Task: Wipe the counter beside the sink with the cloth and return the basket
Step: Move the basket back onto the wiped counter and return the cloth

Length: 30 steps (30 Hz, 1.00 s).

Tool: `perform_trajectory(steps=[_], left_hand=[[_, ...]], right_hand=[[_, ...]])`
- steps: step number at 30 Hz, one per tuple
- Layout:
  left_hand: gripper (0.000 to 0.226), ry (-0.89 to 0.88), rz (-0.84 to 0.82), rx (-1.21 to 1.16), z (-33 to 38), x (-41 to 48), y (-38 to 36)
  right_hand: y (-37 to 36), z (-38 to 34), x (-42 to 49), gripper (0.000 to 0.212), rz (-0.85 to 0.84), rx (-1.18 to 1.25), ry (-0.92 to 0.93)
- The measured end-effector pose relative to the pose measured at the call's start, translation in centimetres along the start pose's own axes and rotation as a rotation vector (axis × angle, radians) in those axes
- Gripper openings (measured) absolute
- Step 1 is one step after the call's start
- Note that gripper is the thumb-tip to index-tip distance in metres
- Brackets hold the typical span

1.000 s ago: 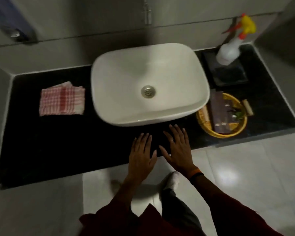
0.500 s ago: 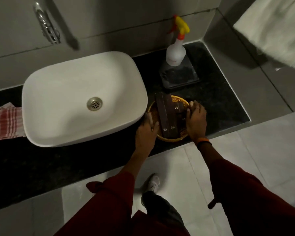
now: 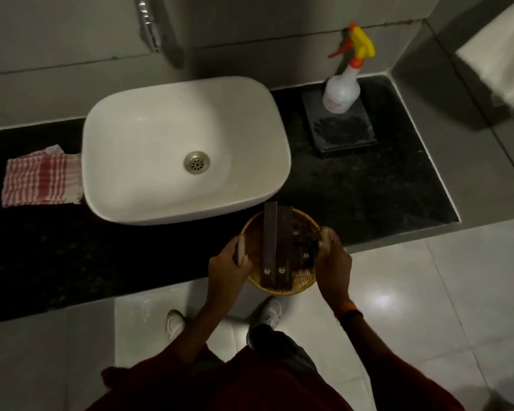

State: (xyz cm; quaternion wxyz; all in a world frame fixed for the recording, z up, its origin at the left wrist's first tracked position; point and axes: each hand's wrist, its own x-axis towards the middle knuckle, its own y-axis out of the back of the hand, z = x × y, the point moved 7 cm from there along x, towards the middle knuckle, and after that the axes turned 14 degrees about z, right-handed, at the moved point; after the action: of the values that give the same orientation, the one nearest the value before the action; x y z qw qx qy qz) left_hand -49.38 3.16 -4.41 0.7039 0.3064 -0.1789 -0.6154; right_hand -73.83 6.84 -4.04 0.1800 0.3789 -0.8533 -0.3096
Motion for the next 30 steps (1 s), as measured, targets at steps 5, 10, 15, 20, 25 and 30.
perform_trajectory(steps=[5, 10, 15, 20, 25, 30], left_hand=[[0.049, 0.15, 0.069, -0.023, -8.1, -1.2, 8.4], [0.051, 0.246, 0.18, -0.095, -17.1, -0.1, 19.4], [0.032, 0.206, 0.221, 0.004, -24.1, 4.5, 30.2], [0.04, 0.216, 0.274, 0.049, -28.9, 10.1, 37.6], [0.056, 0.289, 0.24, -0.029, -31.9, 14.4, 40.3], [0.057, 0.399, 0.236, -0.09, -33.9, 16.1, 40.6]], right_hand=[[-5.2, -5.3, -8.2, 0.018, -0.124, 0.04, 0.072], [-13.5, -13.1, -15.8, 0.018, -0.257, 0.118, 0.152], [-23.3, -21.5, -22.1, 0.017, -0.35, 0.188, 0.146], [-30.9, -29.0, -24.5, 0.021, -0.357, 0.155, 0.141], [-35.2, -32.6, -24.8, 0.026, -0.376, 0.089, 0.084], [-35.6, -32.8, -24.5, 0.024, -0.326, 0.03, -0.007]])
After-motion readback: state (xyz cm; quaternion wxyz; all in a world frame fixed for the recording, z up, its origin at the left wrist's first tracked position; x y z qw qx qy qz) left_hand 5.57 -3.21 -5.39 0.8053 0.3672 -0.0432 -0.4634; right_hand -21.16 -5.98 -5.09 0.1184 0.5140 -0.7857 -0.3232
